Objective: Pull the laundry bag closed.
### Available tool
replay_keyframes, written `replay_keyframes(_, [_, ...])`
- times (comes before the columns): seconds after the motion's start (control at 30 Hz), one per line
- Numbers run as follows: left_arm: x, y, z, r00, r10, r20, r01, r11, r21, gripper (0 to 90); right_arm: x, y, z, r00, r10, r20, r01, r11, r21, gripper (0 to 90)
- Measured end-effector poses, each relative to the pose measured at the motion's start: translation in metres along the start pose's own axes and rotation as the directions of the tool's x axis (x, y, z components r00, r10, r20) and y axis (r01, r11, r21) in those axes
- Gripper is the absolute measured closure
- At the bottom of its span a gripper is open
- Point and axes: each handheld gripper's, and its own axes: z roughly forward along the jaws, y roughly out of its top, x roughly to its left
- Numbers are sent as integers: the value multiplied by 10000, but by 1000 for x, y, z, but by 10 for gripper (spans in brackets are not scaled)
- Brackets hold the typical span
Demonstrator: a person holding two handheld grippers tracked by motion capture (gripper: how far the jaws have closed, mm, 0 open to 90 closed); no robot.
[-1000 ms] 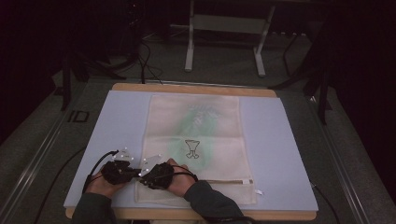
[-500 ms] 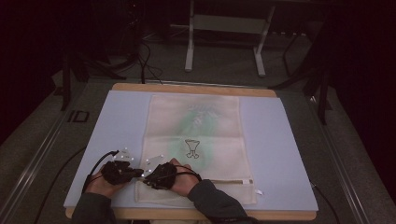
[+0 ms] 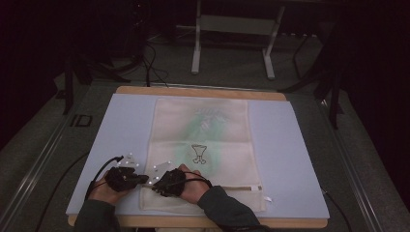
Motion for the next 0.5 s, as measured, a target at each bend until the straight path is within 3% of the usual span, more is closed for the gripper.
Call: replay_keyframes(0.5, [-3,2,0,9998,99,-190,-96,9998,153,900,2,-5,-7,9999,-92,92,90,9997,210,823])
